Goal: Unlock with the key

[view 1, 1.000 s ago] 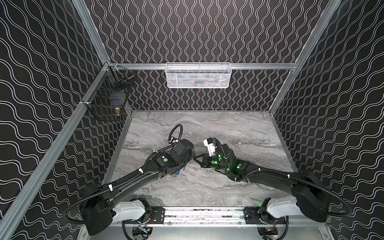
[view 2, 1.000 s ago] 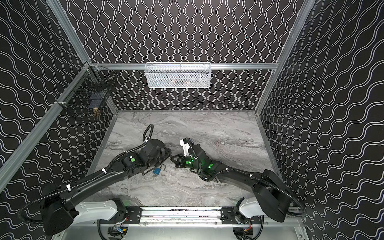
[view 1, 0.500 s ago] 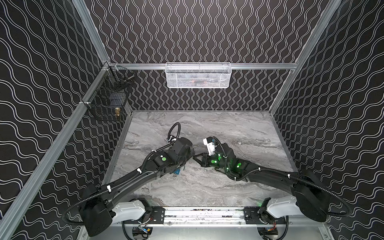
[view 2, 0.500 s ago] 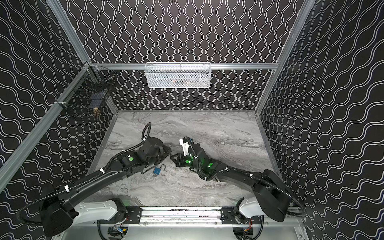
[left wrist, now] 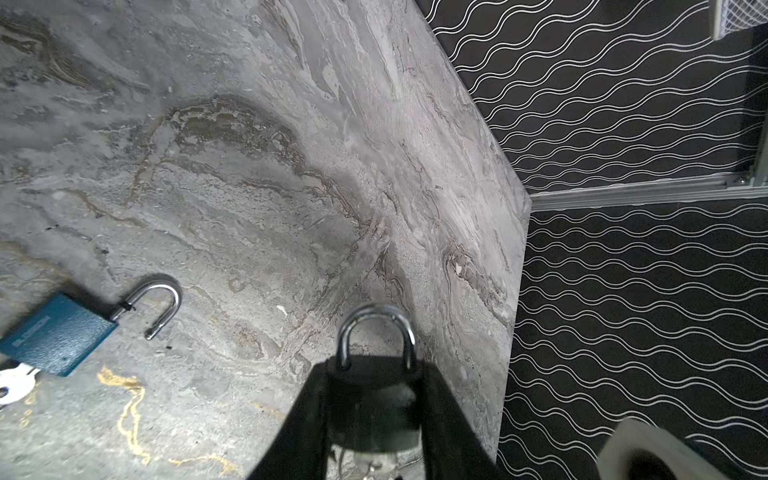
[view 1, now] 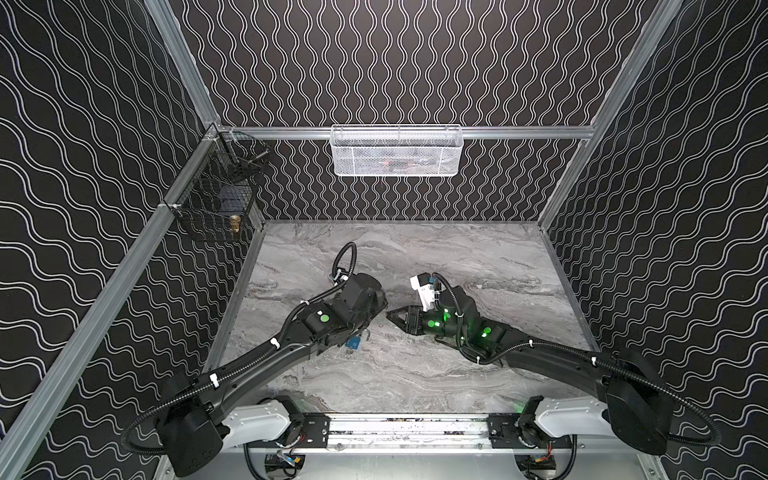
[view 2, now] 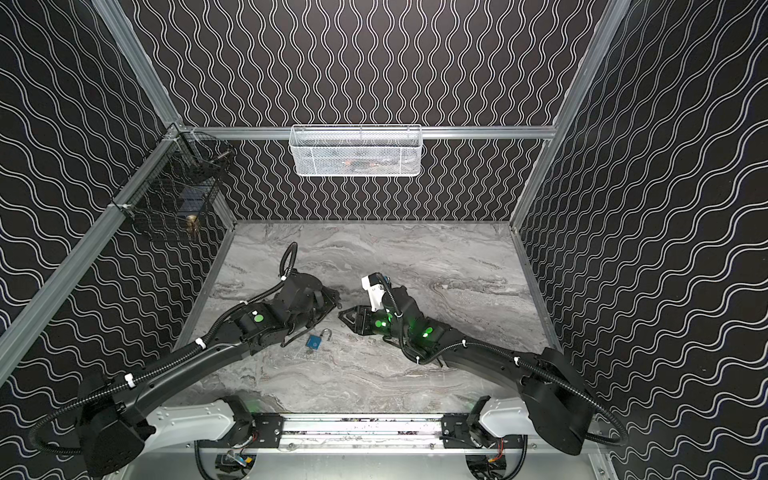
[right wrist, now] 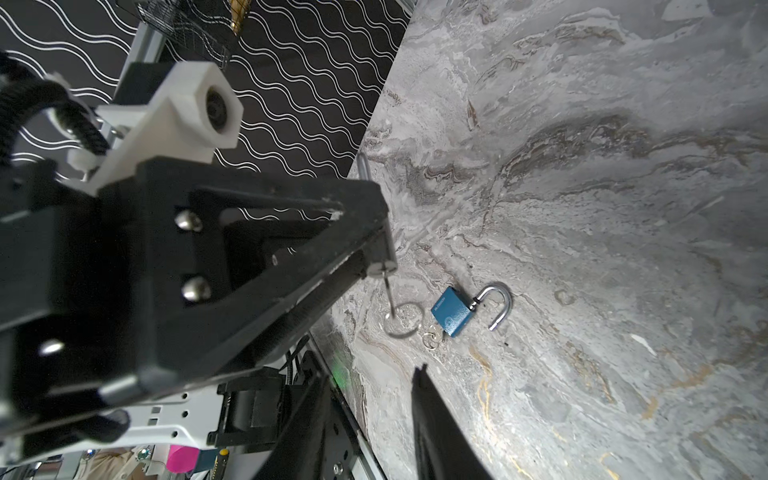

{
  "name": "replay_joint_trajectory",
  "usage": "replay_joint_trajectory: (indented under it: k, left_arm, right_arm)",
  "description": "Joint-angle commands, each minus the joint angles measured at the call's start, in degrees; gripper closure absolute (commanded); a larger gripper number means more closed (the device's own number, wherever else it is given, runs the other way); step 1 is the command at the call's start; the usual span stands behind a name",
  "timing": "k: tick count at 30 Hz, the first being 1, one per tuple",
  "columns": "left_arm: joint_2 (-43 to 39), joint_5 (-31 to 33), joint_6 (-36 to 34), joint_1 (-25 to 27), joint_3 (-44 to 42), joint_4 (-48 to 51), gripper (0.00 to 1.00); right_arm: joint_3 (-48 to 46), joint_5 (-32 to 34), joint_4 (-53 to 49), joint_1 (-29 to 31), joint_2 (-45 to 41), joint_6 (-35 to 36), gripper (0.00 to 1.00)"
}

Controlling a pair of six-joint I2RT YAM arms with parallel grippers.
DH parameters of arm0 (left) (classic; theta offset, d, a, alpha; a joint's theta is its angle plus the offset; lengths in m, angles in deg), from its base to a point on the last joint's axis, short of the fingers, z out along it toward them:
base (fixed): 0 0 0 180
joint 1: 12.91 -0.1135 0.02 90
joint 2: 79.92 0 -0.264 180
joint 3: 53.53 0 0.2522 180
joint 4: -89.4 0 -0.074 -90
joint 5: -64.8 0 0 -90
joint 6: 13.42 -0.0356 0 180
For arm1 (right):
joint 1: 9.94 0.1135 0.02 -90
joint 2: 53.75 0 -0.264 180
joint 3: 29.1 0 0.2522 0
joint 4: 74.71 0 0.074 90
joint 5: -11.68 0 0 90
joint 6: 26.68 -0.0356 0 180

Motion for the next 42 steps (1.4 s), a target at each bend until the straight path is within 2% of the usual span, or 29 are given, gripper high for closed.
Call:
replay_joint_trajectory:
  k: [1, 4, 8, 12, 22, 42]
  left_arm:
    - [-0.6, 1.3, -0.3, 0.0, 0.0, -1.7, 1.00]
    - [-1.0, 2.0, -0.3, -0.1, 0.1, -1.3, 1.00]
    - [-1.1, 2.3, -0.1, -0.1, -0.1, -1.6, 1.00]
    - [-0.9, 1.8, -0.3, -0.1, 0.3, -2.0, 1.00]
    - [-0.7, 1.5, -0.5, 0.0, 0.6, -2.0, 1.00]
    - [-1.4, 0.3, -0.5, -0.1, 0.6, -2.8, 1.00]
  right_arm:
    - [0.5, 2.3, -1.0, -0.7, -0.6, -6.3, 0.59]
    - [-0.8, 0.4, 4.0, -0.8, -0.3, -7.7, 0.58]
    - [0.8, 0.0, 2.5, -0.8, 1.2, -6.8, 0.59]
    - [0.3, -1.8, 7.7, -0.8, 2.3, -6.4, 0.61]
    - [3.2, 0.7, 4.7, -0.8, 4.3, -2.0, 0.66]
    - [4.5, 2.0, 4.7, -0.8, 6.7, 0.2, 0.79]
